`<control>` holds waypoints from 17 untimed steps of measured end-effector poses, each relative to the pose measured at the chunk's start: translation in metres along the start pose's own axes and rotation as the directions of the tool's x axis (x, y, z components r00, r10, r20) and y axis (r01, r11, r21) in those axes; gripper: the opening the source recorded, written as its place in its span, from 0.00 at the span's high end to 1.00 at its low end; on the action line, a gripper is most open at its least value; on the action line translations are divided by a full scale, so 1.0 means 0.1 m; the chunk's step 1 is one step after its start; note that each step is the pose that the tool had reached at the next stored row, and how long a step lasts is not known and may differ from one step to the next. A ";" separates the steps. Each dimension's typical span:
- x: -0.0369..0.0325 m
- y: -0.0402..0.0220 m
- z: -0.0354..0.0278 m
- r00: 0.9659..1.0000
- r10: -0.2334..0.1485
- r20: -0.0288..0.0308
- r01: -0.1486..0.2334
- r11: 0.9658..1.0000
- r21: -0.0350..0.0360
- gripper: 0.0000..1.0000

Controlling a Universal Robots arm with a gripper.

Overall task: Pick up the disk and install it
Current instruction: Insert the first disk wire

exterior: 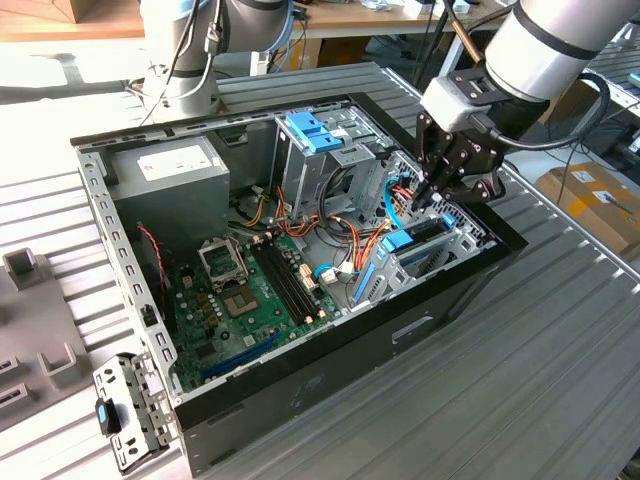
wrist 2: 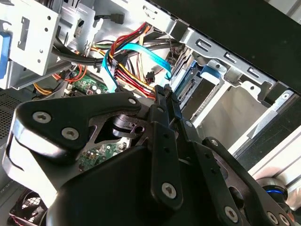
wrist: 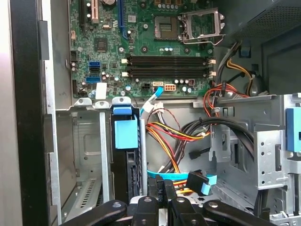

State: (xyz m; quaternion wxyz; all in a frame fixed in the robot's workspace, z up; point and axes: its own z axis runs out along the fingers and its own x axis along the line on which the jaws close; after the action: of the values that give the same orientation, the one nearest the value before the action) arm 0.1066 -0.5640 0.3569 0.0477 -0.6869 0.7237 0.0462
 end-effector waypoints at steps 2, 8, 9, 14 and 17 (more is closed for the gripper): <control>0.013 -0.001 0.009 1.000 0.000 0.000 0.000 1.000 0.000 0.83; 0.033 -0.003 0.025 1.000 0.000 0.000 0.000 1.000 0.000 0.83; 0.037 -0.004 0.029 1.000 0.000 0.000 0.000 1.000 0.000 0.83; 0.048 -0.011 0.050 1.000 0.000 0.000 0.000 1.000 0.000 0.83; 0.052 -0.017 0.068 1.000 0.000 0.000 0.000 1.000 0.000 0.83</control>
State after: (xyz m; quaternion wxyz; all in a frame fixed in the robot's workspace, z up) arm 0.1081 -0.5683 0.3495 0.0476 -0.6869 0.7237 0.0461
